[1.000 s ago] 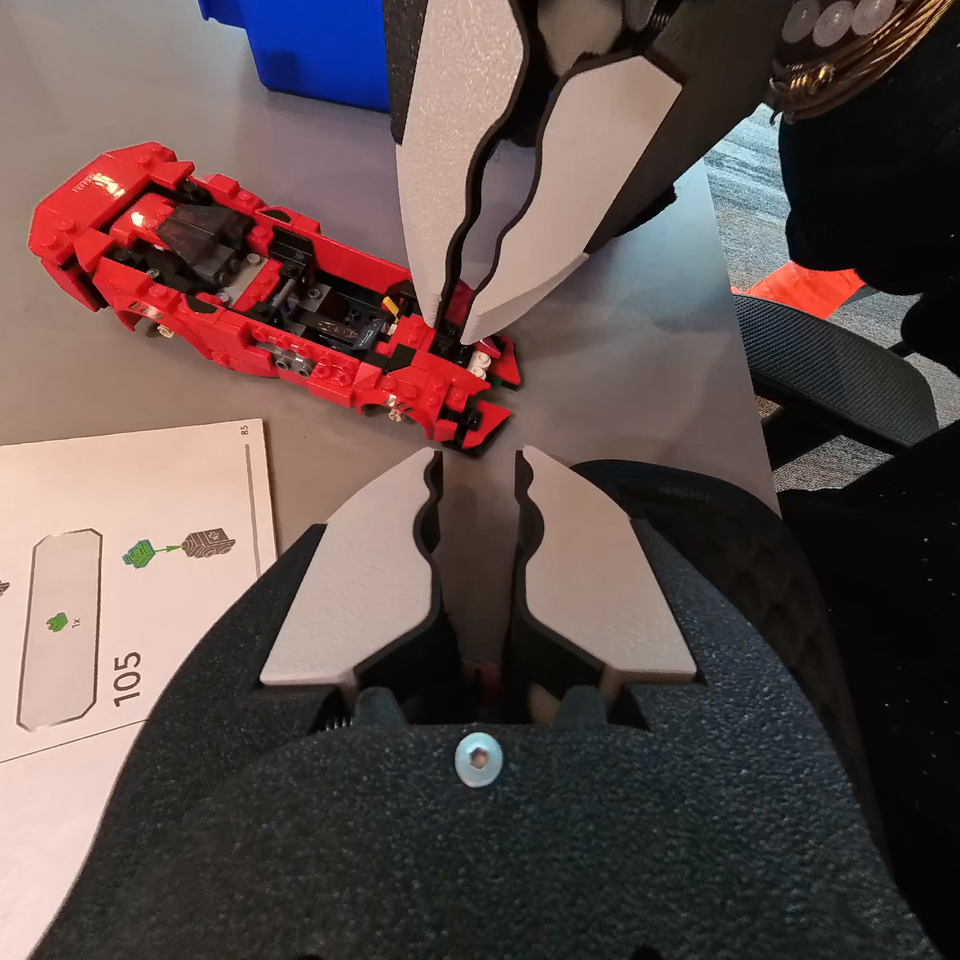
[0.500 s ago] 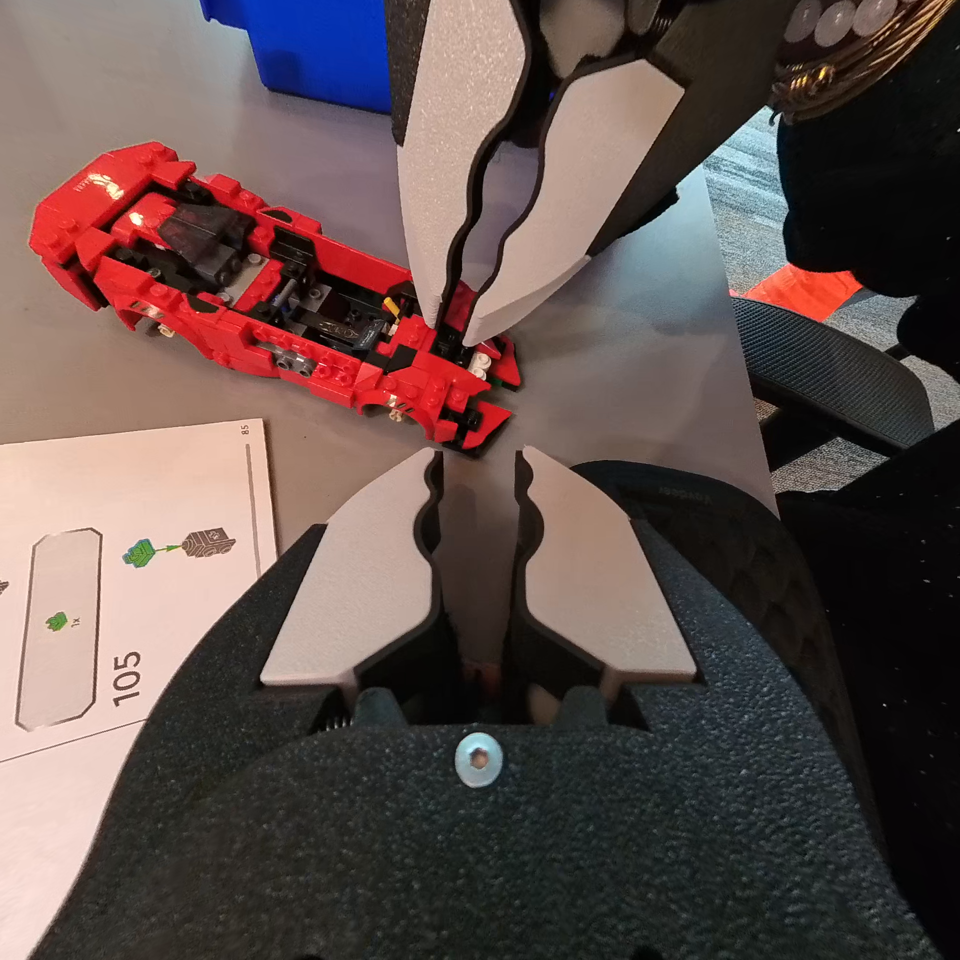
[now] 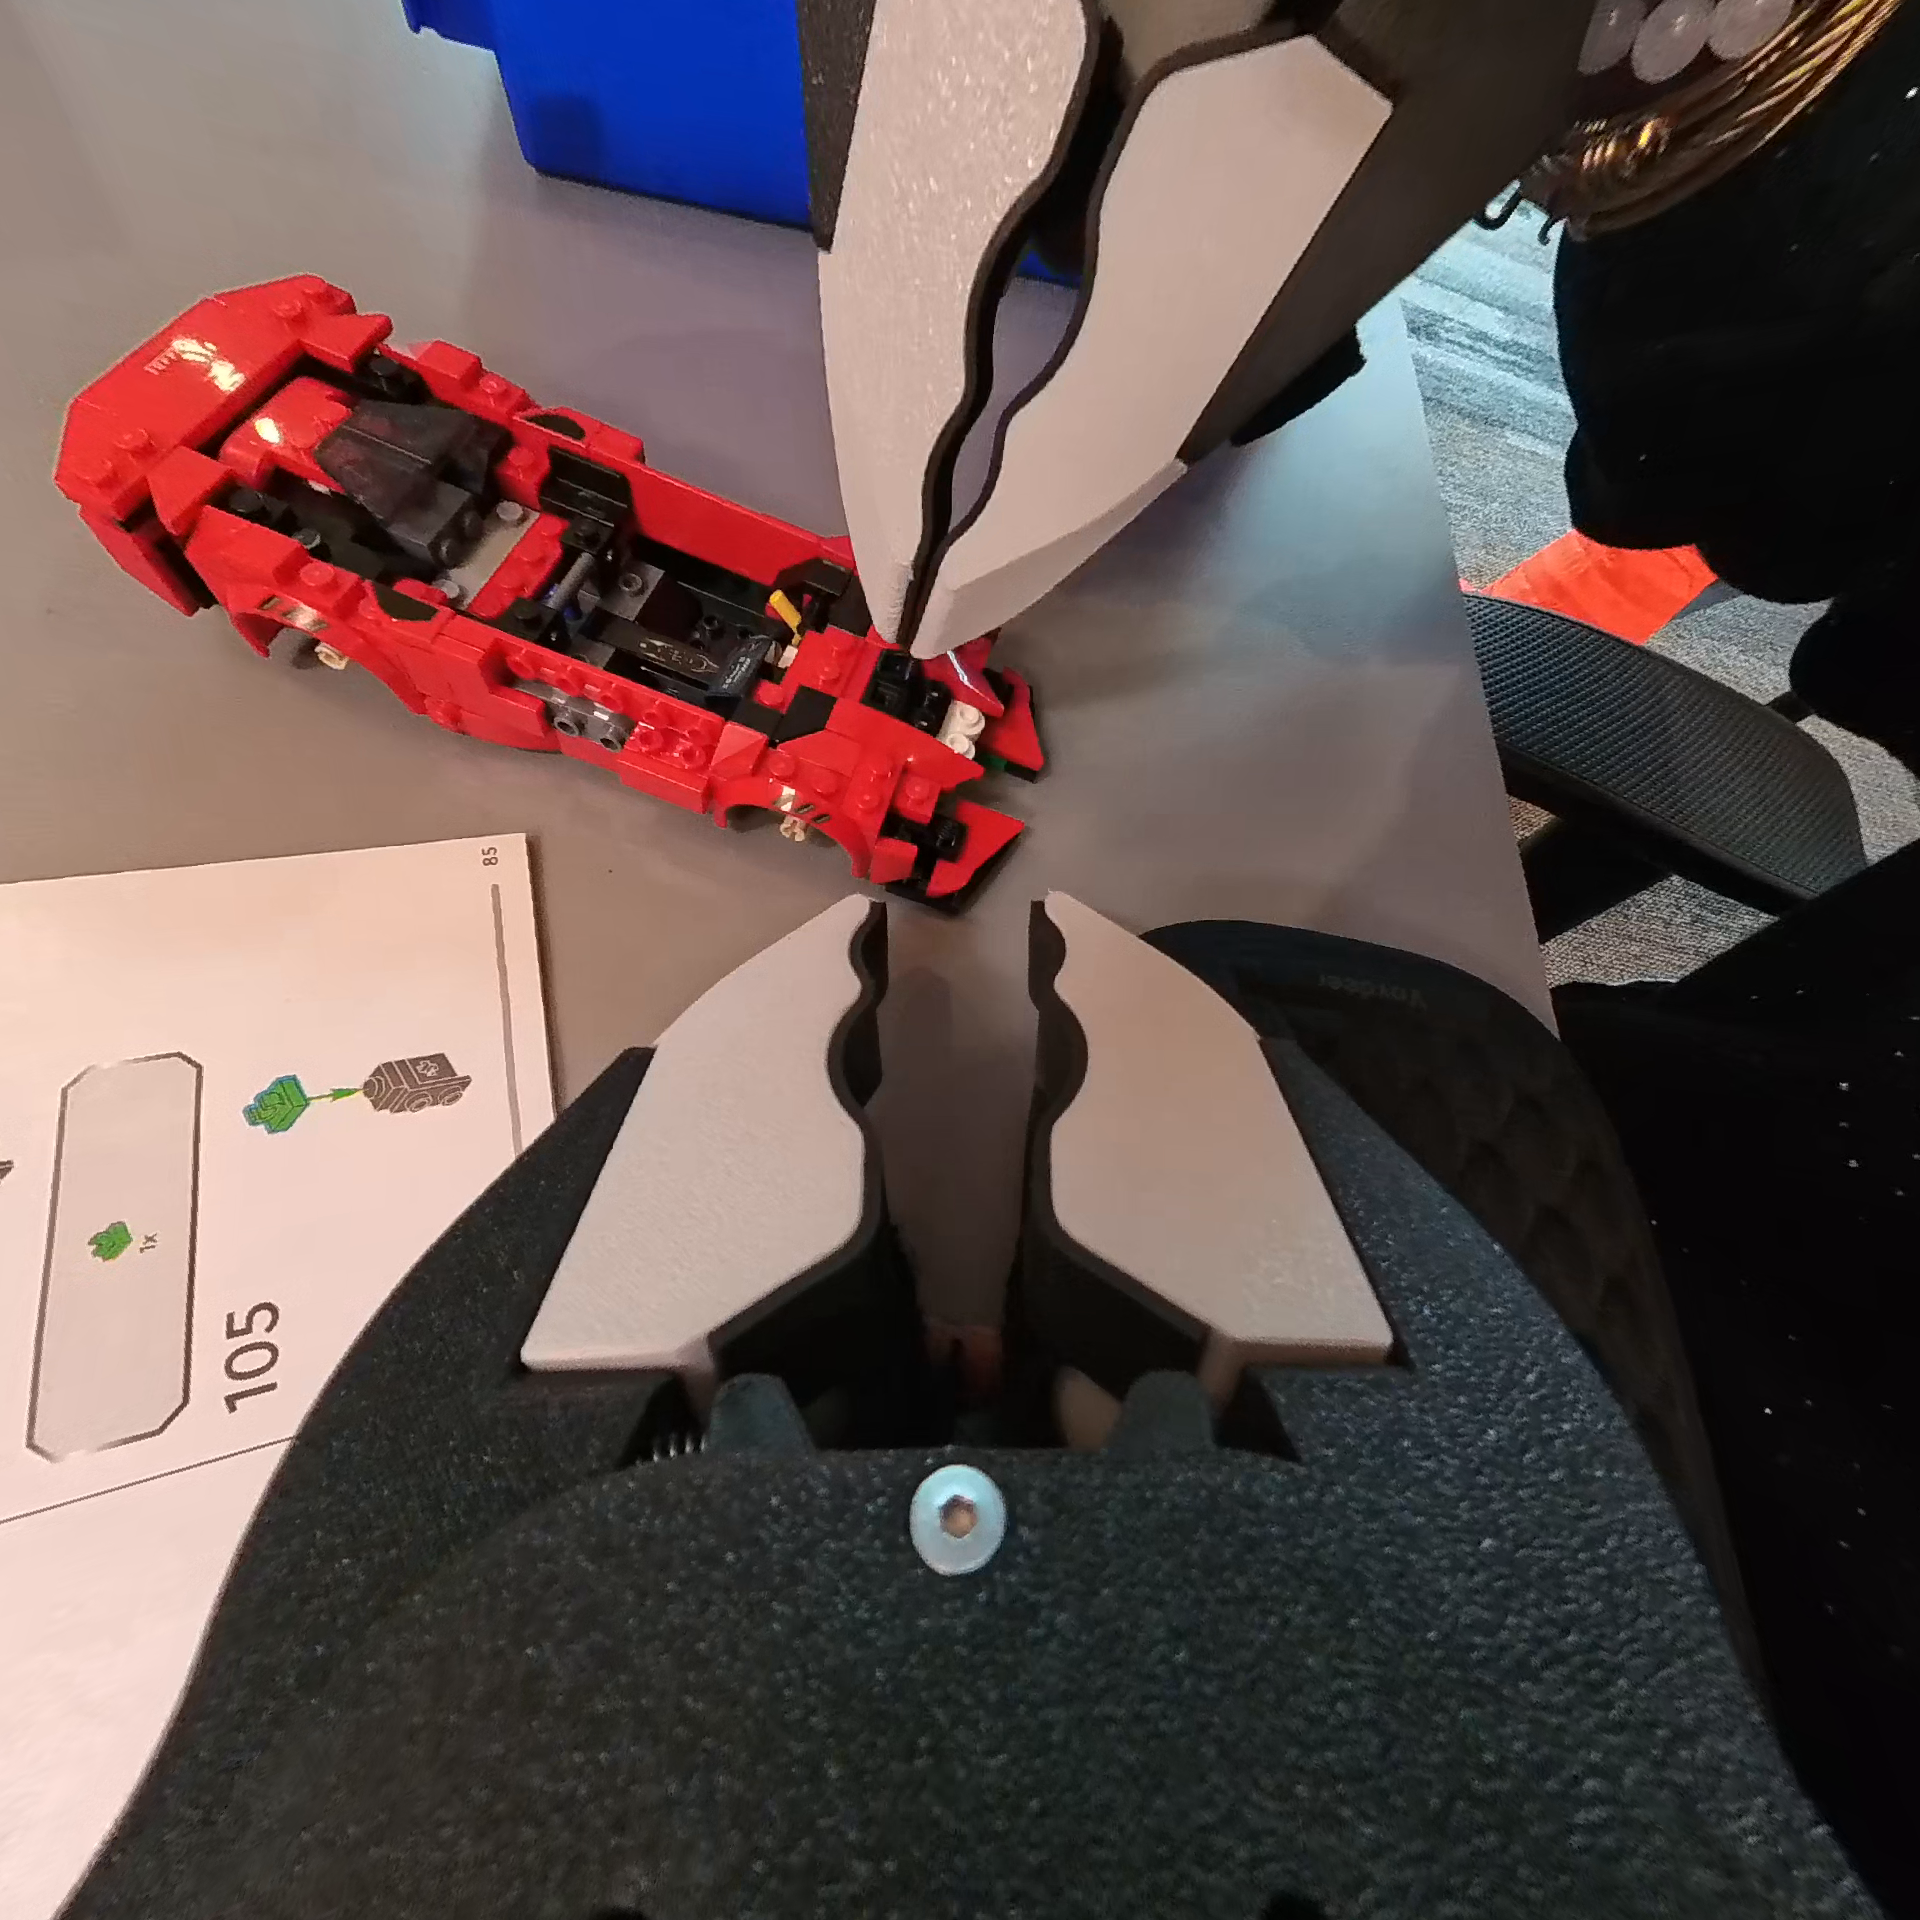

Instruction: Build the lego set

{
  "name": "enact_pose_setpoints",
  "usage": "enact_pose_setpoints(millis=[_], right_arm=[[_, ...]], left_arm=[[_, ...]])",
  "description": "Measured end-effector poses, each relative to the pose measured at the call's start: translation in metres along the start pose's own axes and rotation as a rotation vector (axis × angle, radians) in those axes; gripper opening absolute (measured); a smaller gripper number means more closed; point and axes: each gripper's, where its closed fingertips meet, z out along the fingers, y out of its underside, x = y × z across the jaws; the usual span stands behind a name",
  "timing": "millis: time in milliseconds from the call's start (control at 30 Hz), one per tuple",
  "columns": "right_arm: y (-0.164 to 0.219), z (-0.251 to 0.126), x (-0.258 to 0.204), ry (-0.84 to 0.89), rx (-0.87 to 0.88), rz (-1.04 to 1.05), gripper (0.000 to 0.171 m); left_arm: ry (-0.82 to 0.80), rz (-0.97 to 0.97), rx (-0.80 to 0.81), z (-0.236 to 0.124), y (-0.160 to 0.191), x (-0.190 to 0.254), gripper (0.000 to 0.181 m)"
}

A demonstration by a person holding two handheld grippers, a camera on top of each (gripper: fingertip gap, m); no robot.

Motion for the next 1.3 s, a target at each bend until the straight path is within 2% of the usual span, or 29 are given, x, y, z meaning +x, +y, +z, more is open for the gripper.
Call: enact_pose_setpoints(millis=[767, 1000, 1100, 1200, 1300], right_arm=[[-0.001, 0.006, -0.003, -0.042, -0.023, -0.014, 0.0], [0.0, -0.002, 0.004, -0.011, -0.006, 0.009, 0.0], [0.004, -0.007, 0.008, 0.033, -0.003, 0.08, 0.0], [0.008, -0.014, 0.004, 0.069, 0.05, 0.244, 0.0], [0.02, -0.018, -0.003, 0.088, 0.118, 0.403, 0.014]], left_arm=[[0.005, -0.015, -0.01, 0.001, 0.001, -0.001, 0.025], [0.006, -0.014, -0.011, 0.001, 0.001, -0.001, 0.025], [-0.001, -0.018, -0.025, 0.003, 0.003, -0.001, 0.026], [-0.002, -0.025, -0.074, 0.008, 0.007, -0.002, 0.027], [0.007, -0.016, -0.096, 0.013, 0.007, 0.0, 0.028]])
